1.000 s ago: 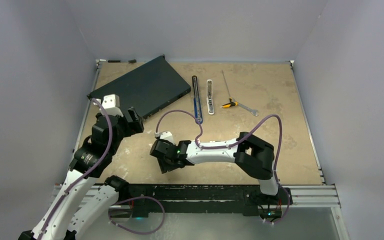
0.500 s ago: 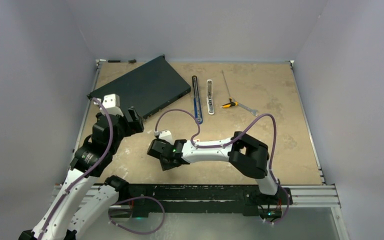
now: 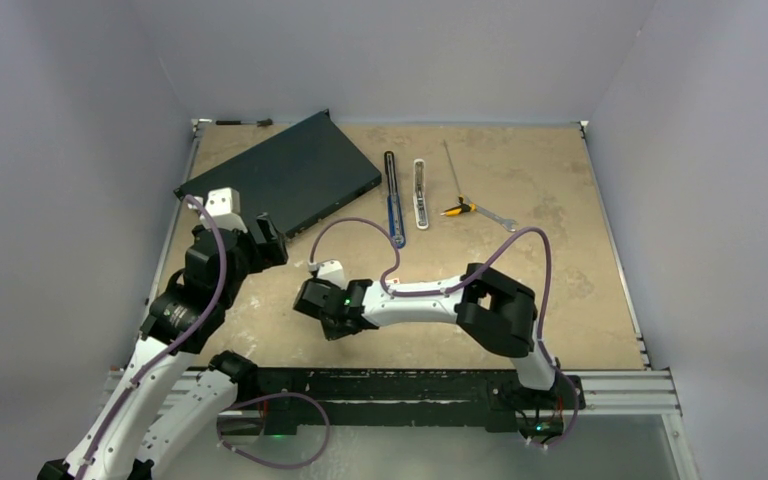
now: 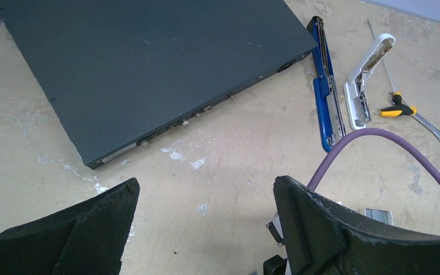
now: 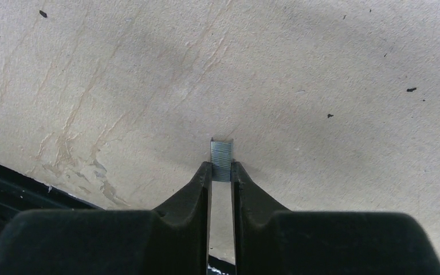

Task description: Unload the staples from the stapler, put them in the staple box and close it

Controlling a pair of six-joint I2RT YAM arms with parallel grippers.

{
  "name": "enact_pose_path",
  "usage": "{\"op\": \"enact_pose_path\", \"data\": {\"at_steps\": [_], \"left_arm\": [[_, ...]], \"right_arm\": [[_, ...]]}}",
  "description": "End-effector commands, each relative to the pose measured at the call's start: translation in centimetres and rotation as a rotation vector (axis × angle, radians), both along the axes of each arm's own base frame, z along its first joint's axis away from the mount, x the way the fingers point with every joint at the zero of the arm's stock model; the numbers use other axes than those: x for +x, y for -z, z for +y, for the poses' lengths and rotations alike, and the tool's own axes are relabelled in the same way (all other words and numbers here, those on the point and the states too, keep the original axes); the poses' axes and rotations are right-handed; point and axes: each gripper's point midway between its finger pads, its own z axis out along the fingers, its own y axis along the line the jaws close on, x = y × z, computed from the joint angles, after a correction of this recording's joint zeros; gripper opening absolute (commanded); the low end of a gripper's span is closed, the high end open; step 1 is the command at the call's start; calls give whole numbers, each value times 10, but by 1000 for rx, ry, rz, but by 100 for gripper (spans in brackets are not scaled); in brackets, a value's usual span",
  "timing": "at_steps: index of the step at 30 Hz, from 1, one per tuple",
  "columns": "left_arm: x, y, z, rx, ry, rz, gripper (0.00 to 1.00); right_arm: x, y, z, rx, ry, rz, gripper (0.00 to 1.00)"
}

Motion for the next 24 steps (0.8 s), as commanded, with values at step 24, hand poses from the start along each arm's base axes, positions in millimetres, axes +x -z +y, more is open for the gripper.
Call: {"op": "enact_pose_path", "data": {"at_steps": [24], "left_arm": [[3, 1, -2, -6, 7, 1, 86]], "right_arm": [[79, -46, -219, -87, 385, -82, 17]]}}
